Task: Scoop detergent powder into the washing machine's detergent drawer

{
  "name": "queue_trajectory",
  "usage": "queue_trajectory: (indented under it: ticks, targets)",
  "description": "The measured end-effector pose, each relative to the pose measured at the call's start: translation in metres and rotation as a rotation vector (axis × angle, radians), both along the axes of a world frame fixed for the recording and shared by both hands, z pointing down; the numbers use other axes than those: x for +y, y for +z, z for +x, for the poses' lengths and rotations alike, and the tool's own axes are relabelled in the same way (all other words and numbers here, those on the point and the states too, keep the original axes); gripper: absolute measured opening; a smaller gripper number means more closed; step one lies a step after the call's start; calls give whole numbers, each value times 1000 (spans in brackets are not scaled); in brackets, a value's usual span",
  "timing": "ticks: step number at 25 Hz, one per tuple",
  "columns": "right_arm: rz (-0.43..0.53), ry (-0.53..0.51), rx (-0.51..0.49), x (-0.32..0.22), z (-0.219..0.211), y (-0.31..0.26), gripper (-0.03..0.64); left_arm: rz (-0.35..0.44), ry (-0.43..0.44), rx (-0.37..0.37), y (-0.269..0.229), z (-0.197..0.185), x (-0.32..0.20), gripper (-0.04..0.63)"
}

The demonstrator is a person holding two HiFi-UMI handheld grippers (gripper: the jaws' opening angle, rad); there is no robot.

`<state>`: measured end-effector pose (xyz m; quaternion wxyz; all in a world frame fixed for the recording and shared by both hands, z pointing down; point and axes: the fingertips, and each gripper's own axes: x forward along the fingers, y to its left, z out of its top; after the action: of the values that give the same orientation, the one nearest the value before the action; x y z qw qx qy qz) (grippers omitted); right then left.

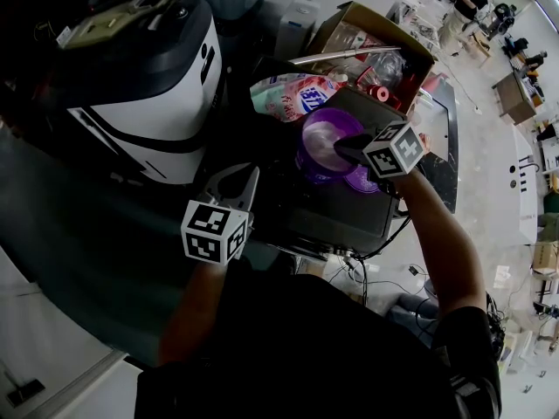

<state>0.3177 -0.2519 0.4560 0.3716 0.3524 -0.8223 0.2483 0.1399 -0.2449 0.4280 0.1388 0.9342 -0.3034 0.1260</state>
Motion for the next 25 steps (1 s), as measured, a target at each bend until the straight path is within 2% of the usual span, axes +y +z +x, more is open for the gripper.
queue_trajectory:
  ticks: [7, 11, 16, 25]
  targets:
    - [8, 40, -74, 2, 3, -11, 20, -6, 3, -5, 0, 4, 6, 8]
    - [14, 41, -31, 3, 1, -17, 20, -6, 4, -10, 2, 6, 8, 8]
    - [17, -13, 70, 1, 8, 0, 19, -9, 5, -15, 2, 7, 12, 8]
    - [-17, -106, 87, 7, -12, 2, 19, -11, -13, -13, 4, 2, 12, 8]
